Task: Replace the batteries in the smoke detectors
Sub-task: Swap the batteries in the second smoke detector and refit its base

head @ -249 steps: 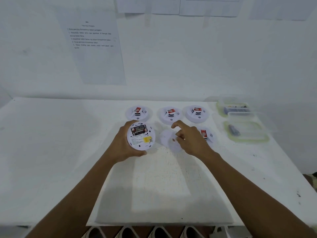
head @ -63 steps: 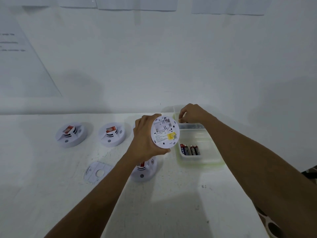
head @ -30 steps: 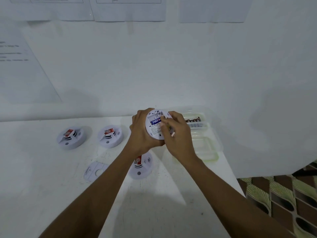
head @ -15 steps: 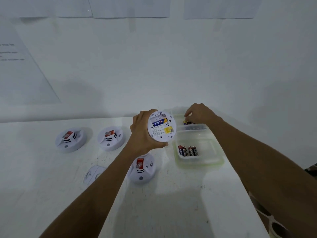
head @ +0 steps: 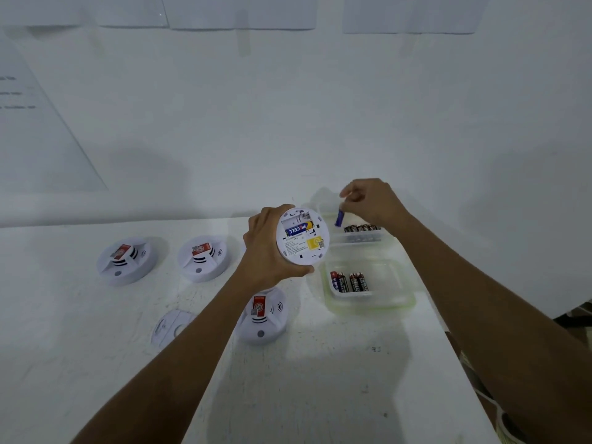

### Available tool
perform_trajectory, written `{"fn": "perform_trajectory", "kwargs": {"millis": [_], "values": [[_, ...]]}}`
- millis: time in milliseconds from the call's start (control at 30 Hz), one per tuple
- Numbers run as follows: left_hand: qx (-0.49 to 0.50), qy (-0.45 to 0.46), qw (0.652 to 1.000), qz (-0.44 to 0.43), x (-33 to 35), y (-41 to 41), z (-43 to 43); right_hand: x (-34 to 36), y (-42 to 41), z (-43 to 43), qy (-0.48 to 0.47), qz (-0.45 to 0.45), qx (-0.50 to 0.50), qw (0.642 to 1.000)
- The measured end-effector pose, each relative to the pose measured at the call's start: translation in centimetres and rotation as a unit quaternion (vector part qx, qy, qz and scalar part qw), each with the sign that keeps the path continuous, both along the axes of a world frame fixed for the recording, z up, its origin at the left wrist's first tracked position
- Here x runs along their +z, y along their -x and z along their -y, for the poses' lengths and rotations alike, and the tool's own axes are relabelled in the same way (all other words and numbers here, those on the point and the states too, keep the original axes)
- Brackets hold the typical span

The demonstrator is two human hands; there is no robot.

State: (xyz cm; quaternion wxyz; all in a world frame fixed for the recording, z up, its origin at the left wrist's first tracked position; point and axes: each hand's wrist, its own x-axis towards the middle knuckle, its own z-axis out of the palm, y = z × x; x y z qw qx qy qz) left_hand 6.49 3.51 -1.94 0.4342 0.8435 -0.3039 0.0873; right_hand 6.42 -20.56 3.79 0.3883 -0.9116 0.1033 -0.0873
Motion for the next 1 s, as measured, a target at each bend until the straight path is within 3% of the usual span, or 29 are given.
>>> {"fn": "perform_trajectory", "kwargs": {"millis": [133,533,633,767,1000], "values": [[0.001,0.001,1.0,0.002,0.1,0.8,0.3,2.7,3.9,-3.3,-0.153,0.117,0.016,0.981],[0.026,-0.067,0.995,0.074,1.1,2.8,0.3,0.1,8.4,-10.4,-0.043,0.187,0.091,0.977],[0.039,-0.052,0.996,0.068,1.0,4.2,-0.4,0.1,8.5,-10.7,-0.026,0.145,0.039,0.988],[0.036,-0.042,0.996,0.071,1.1,5.8,-1.5,0.1,9.3,-10.8,-0.157,0.036,0.022,0.987],[-0.023,-0.004,0.998,0.052,0.1,7.2,-4.3,-0.8,10.0,-12.4,-0.232,0.035,0.029,0.972]]}}
